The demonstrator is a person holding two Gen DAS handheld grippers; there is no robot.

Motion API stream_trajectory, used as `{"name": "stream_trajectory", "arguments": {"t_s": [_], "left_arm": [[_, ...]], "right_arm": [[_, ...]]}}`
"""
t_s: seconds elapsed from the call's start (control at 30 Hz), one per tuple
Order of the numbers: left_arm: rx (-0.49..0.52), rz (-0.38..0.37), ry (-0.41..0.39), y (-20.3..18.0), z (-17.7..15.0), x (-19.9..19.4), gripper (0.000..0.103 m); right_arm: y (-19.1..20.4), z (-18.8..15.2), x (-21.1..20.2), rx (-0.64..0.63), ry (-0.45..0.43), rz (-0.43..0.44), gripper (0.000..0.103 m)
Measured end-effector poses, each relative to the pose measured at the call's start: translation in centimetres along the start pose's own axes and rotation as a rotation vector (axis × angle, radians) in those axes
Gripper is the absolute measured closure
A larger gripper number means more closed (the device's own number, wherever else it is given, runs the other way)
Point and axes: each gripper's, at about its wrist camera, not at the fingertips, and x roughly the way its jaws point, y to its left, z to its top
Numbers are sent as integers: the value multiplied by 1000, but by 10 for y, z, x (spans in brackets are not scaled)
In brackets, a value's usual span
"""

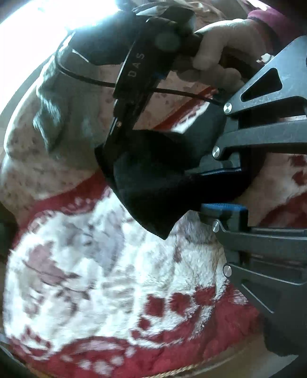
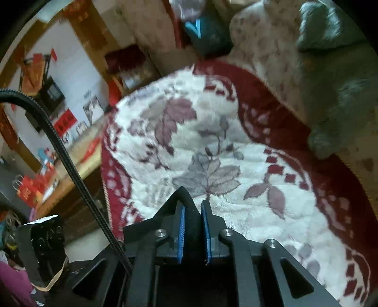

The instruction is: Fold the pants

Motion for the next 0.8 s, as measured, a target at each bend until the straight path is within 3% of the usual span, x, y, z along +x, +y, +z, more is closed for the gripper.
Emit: {"name": "stream_trajectory", "arguments": {"t_s": [0.43, 0.8], "left_arm": [[268, -173, -37, -124, -22, -47, 87], [499, -262, 70, -233, -94, -34, 87]], "right_arm": [[-27, -46, -167, 167, -288, -9, 91], [-78, -157, -289, 383, -456, -100, 91]]}}
